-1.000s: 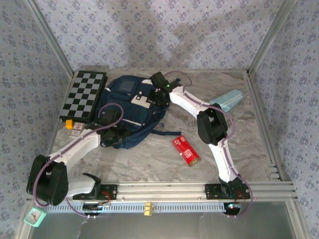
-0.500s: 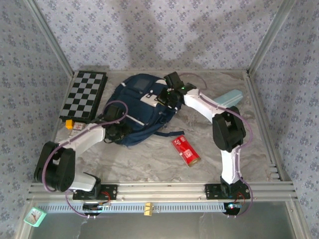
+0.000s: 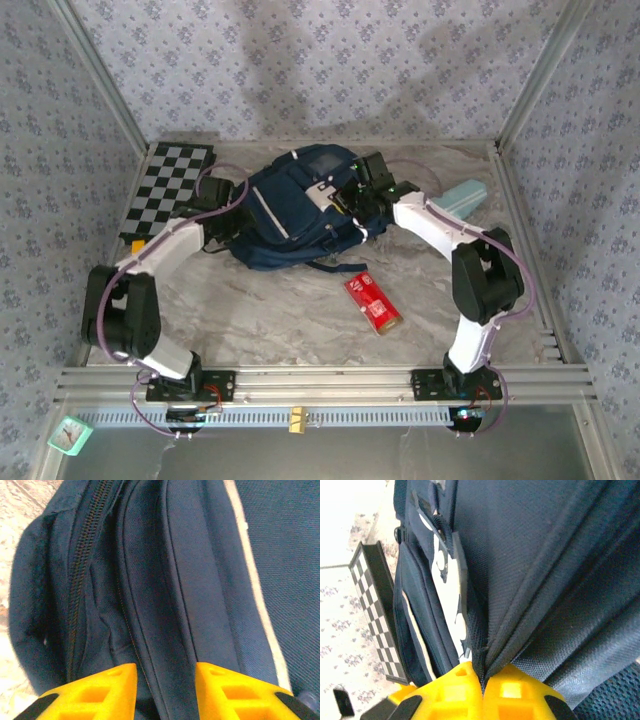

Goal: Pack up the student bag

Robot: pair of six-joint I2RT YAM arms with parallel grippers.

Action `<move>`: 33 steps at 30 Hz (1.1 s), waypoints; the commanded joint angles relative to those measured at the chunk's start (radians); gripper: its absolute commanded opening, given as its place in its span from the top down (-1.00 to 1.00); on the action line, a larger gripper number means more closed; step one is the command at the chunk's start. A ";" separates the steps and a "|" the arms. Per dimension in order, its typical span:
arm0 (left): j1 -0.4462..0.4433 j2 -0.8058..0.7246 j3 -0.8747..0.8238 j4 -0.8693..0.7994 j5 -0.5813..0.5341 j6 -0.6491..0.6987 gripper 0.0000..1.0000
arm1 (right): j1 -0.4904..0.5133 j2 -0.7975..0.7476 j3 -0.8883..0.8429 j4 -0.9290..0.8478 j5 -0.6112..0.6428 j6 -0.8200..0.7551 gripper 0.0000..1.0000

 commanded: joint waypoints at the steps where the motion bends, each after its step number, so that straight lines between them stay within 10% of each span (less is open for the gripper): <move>1: -0.094 -0.116 -0.017 -0.079 0.017 -0.065 0.24 | 0.014 -0.102 0.000 0.141 0.030 0.075 1.00; 13: -0.507 -0.097 0.017 0.047 -0.177 -0.195 0.18 | 0.014 -0.141 -0.078 0.187 0.020 0.171 1.00; 33: -0.611 0.284 0.264 0.093 -0.381 -0.302 0.03 | 0.020 -0.166 -0.139 0.237 0.012 0.240 1.00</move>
